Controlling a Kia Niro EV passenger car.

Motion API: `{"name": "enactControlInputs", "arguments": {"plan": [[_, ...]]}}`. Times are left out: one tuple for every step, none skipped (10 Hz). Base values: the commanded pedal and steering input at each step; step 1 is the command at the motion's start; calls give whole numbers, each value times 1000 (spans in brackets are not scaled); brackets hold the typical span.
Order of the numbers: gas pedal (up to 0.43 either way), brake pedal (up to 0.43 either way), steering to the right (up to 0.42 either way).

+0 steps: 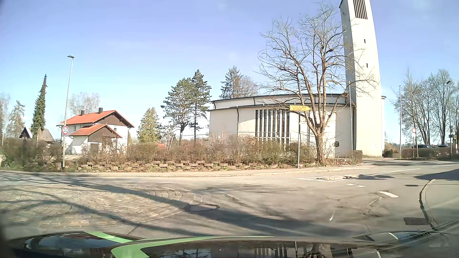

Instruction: Follow the waypoints while adhering to traffic rules and regulations

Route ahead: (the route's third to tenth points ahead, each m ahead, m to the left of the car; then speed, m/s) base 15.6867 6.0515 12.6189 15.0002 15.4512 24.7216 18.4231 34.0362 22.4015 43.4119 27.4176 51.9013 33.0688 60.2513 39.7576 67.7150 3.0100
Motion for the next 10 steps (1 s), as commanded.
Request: {"name": "enactControlInputs", "arguments": {"plan": [[331, 0, 245], [319, 0, 243], [280, 0, 241], [220, 0, 230], [209, 0, 213], [189, 0, 185], [130, 0, 158], [130, 0, 118], [98, 0, 75], [79, 0, 30]]}}
